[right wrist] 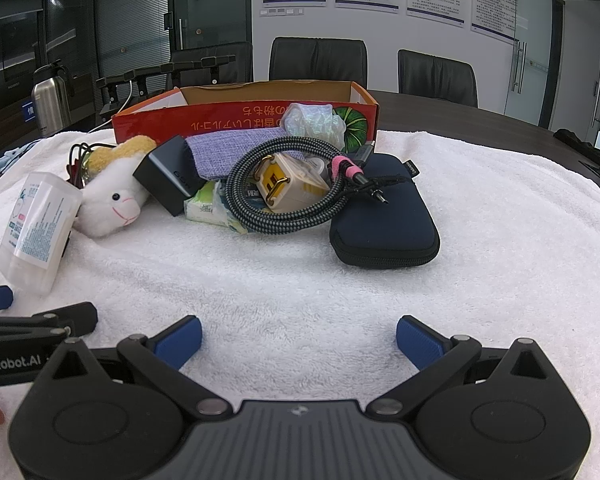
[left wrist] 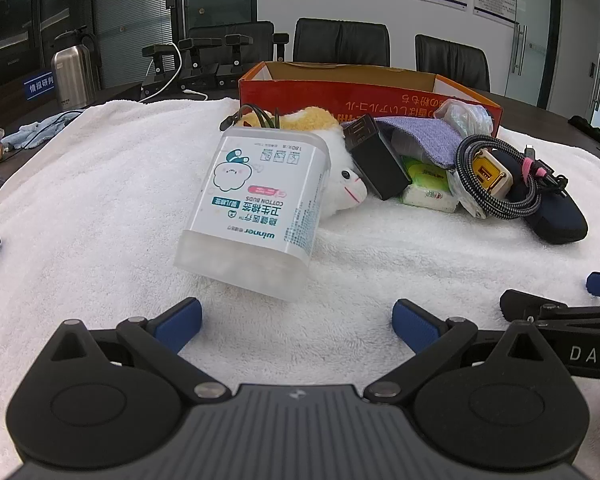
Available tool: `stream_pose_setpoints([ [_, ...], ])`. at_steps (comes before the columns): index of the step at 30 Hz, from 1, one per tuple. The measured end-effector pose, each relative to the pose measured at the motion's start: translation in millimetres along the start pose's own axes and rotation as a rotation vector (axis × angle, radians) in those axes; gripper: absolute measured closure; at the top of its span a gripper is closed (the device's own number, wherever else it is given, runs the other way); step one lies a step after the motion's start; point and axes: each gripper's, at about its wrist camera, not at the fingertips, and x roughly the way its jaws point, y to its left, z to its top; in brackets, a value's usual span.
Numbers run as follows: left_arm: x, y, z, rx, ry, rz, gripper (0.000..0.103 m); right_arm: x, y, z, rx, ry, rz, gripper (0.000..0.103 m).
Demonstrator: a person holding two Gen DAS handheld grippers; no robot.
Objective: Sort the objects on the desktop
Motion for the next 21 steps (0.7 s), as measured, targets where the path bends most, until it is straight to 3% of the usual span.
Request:
stream_pose_setpoints([
  [21, 2.3, 0.0, 0.7, 0.006, -0.001, 0.004, 0.000, 0.7, 0.6, -0.2, -0.003, 0.000, -0.003, 0.000],
])
